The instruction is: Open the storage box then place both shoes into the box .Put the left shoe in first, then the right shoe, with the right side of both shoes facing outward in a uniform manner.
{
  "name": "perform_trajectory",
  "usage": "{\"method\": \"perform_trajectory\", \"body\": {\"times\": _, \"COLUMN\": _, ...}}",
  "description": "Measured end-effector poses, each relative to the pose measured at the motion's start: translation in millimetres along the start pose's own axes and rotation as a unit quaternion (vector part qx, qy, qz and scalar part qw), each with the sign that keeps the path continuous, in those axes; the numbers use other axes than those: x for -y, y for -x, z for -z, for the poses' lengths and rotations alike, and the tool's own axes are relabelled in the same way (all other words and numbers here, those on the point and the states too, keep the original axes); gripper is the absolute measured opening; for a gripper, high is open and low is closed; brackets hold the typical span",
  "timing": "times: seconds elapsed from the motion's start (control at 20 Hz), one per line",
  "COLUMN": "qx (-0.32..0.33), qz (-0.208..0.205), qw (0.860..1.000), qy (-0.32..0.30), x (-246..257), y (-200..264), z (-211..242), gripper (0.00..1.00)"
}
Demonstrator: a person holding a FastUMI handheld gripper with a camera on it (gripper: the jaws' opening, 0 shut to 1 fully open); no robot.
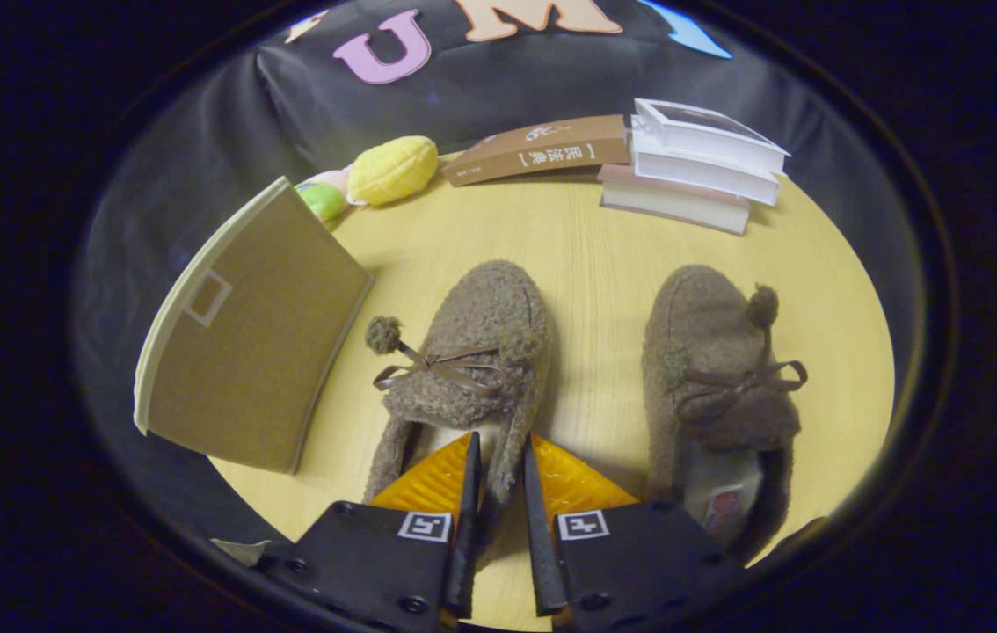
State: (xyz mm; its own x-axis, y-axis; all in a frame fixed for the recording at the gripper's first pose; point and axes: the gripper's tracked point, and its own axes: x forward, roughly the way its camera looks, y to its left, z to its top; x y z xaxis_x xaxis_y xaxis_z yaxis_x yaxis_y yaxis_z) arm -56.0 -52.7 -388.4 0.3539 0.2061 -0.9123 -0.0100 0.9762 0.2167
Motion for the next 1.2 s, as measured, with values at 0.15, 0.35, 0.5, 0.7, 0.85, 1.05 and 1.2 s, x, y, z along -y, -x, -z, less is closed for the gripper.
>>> {"method": "perform_trajectory", "body": {"times": 0.15, "qx": -0.017, "qz": 0.005, "qw": 0.999, "qy": -0.044, "x": -4.0, "y": 4.6, "z": 4.2, "gripper": 0.07}}
{"method": "perform_trajectory", "body": {"times": 0.35, "qx": -0.032, "qz": -0.016, "qw": 0.993, "qy": -0.113, "x": -14.2, "y": 9.0, "z": -1.6, "gripper": 0.04}}
{"method": "perform_trajectory", "body": {"times": 0.5, "qx": -0.027, "qz": -0.031, "qw": 0.988, "qy": -0.149, "x": -25.3, "y": 20.5, "z": -11.9, "gripper": 0.04}}
{"method": "perform_trajectory", "body": {"times": 0.7, "qx": -0.015, "qz": -0.059, "qw": 0.975, "qy": -0.213, "x": -48.5, "y": 42.5, "z": -31.5, "gripper": 0.04}}
{"method": "perform_trajectory", "body": {"times": 0.85, "qx": 0.006, "qz": -0.075, "qw": 0.969, "qy": -0.237, "x": -69.3, "y": 63.9, "z": -56.1, "gripper": 0.04}}
{"method": "perform_trajectory", "body": {"times": 1.05, "qx": 0.037, "qz": -0.065, "qw": 0.968, "qy": -0.238, "x": -92.0, "y": 89.3, "z": -90.3, "gripper": 0.04}}
{"method": "perform_trajectory", "body": {"times": 1.2, "qx": 0.055, "qz": -0.067, "qw": 0.968, "qy": -0.235, "x": -117.1, "y": 101.4, "z": -110.8, "gripper": 0.04}}
